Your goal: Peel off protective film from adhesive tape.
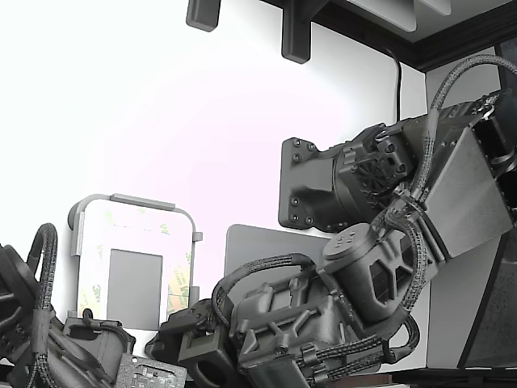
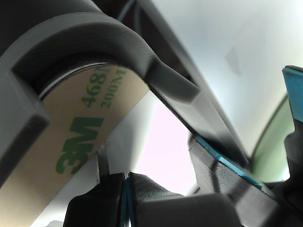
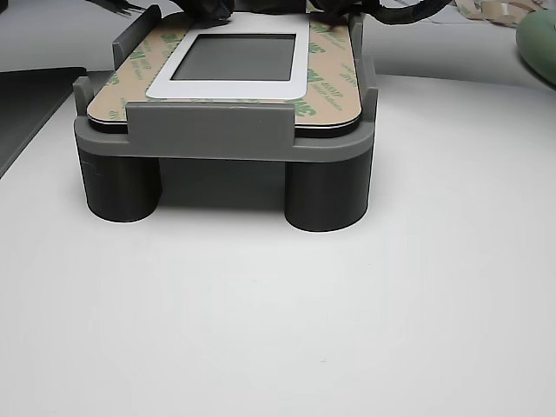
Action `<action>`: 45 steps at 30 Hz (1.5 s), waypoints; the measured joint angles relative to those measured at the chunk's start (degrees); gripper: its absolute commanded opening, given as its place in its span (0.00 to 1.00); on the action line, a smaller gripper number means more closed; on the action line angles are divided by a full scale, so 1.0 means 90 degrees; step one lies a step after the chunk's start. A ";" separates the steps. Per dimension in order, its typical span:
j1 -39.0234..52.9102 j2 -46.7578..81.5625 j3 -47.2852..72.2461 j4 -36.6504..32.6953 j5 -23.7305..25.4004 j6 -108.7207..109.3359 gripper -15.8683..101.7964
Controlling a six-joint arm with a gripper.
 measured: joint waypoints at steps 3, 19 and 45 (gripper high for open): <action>0.0000 0.0000 -0.0020 0.0049 0.0000 0.0029 0.04; 0.0068 0.0000 -0.0127 0.0225 0.0078 0.0107 0.04; 0.0156 0.0020 0.0000 0.0010 0.0166 0.0186 0.04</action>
